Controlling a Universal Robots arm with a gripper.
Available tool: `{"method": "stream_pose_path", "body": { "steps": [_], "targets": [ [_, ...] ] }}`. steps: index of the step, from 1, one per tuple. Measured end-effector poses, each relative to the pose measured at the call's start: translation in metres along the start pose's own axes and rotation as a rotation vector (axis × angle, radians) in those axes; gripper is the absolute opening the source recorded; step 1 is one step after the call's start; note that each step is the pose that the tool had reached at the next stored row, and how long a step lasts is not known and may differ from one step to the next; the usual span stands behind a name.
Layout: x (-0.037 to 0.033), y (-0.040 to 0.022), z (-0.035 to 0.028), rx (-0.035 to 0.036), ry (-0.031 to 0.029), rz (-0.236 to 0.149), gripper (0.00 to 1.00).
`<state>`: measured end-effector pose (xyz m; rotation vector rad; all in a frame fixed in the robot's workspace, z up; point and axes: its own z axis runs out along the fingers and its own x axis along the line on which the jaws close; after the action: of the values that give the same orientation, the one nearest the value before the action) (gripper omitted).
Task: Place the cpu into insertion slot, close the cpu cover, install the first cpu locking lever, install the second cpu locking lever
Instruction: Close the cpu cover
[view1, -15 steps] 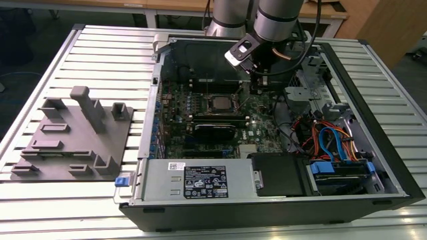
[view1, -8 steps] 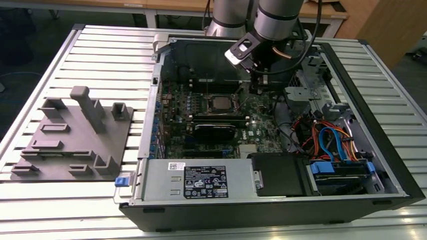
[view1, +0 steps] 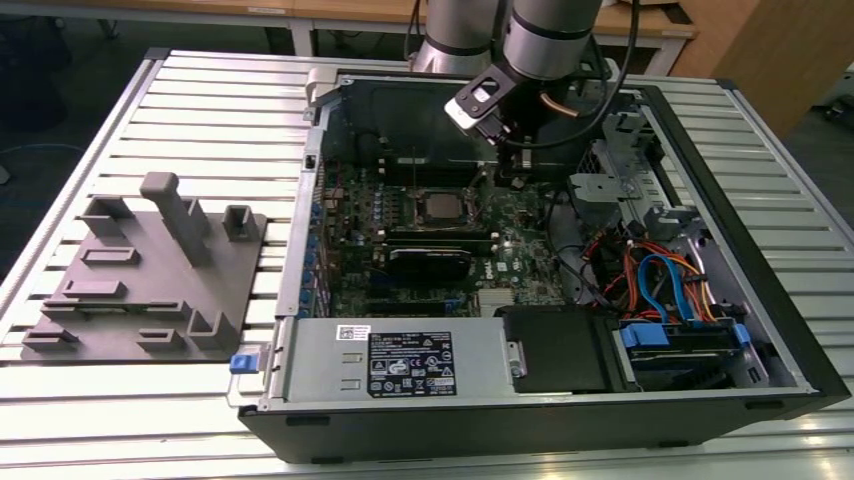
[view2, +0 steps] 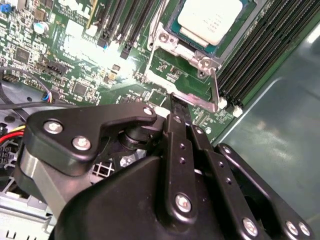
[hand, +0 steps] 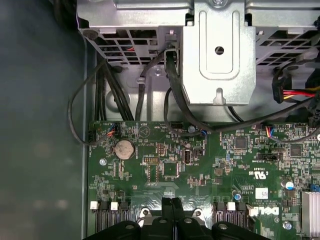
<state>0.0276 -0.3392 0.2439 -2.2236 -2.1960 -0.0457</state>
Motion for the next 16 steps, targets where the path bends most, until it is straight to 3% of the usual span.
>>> {"method": "stream_pose_path", "body": {
  "steps": [16],
  "targets": [
    [-0.0001, -0.0052, 0.0000, 0.0000, 0.0000, 0.000, 0.11]
  ]
}}
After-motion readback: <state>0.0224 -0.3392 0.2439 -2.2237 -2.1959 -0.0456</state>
